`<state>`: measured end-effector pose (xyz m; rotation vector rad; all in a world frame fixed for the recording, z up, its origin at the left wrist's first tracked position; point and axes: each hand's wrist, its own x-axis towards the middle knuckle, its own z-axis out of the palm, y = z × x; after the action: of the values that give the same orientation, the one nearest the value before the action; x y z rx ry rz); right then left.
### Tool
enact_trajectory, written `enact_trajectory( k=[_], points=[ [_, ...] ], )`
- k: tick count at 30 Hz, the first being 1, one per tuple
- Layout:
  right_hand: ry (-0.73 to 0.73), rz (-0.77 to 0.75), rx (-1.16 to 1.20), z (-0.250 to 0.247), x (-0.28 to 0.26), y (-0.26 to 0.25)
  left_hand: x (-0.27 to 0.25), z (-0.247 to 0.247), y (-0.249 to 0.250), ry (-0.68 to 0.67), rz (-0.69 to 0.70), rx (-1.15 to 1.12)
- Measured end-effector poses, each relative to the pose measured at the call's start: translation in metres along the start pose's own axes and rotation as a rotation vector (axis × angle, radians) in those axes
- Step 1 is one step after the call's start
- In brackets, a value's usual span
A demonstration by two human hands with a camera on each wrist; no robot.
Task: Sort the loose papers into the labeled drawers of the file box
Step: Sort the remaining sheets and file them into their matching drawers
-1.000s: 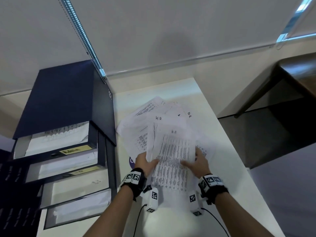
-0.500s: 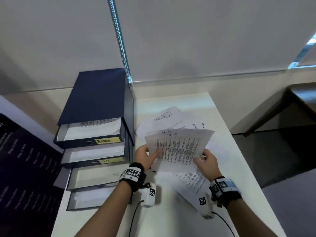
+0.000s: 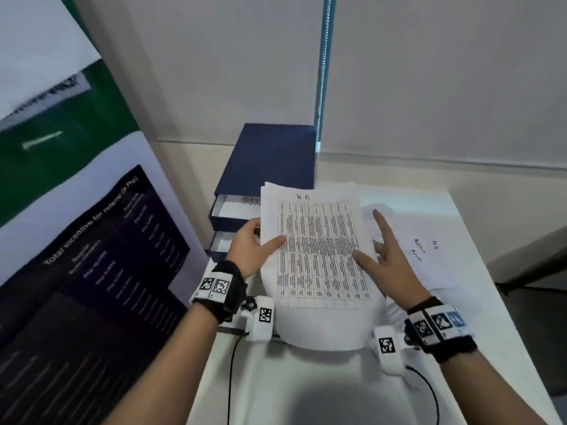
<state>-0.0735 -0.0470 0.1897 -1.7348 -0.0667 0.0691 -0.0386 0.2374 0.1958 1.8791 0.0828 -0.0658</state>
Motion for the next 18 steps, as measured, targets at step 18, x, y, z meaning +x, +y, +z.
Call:
enact_trajectory(
  k=[18],
  points=[
    [-0.227, 0.421, 0.185, 0.129, 0.008, 0.012, -0.071, -0.123, -0.075, -0.129, -0.331, -0.15]
  ],
)
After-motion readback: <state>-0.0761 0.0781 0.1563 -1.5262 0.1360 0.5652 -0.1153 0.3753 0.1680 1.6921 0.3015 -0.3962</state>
